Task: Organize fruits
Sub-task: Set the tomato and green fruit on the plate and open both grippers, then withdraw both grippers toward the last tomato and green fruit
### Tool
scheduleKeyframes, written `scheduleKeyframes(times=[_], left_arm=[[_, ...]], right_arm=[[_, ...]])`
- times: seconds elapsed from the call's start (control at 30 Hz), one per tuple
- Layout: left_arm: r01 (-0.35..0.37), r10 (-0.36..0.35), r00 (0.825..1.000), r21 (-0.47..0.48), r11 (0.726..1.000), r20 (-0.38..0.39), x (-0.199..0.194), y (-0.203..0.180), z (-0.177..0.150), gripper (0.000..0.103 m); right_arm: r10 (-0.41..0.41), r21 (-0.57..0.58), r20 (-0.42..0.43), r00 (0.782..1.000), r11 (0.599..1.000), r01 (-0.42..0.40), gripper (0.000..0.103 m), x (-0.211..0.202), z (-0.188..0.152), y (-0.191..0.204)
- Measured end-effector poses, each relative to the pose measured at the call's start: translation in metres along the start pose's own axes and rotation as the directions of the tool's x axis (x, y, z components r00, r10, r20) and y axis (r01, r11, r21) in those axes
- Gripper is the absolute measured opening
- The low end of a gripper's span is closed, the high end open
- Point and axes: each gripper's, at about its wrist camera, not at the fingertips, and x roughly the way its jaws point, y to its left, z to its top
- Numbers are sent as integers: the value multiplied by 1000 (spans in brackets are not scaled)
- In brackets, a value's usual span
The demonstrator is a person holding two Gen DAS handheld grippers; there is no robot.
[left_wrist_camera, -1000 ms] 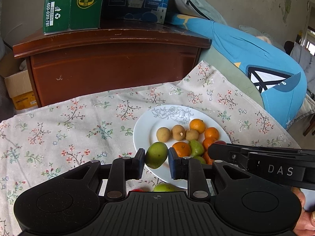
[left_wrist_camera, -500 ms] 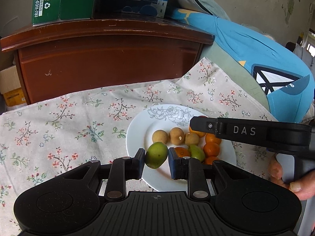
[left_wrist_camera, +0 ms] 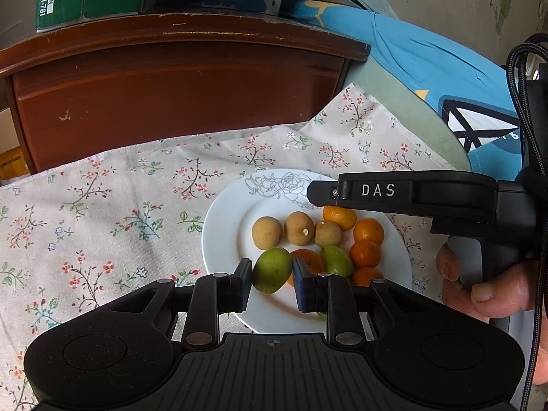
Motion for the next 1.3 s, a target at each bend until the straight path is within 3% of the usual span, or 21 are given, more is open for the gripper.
scheduleKeyframes(times=[0.1,0.23,0.4,0.53,0.97,1.3], left_arm=[[7,-7,1000,6,1000,12,-4,-1,3,26],[-14,15,999,-18,1000,47,-16,2,10,47],[-32,34,998,-33,999,56,-33,8,16,51],[-82,83,995,-26,996,61,-48,11,18,70],[-166,168,984,-43,985,51,-87,29,7,77],[-238,237,971,-16,971,-26,-88,31,-13,85]], right_arm=[[1,13,2,1000,1000,-1,32,0,1,-2],[2,17,9,1000,1000,-2,32,-4,3,-1],[8,12,18,1000,1000,-8,33,-14,4,3],[14,8,22,1000,1000,-14,33,-28,1,5],[52,23,4,999,998,-52,35,-67,-27,19],[91,-5,-34,995,996,-91,35,-86,-57,38]])
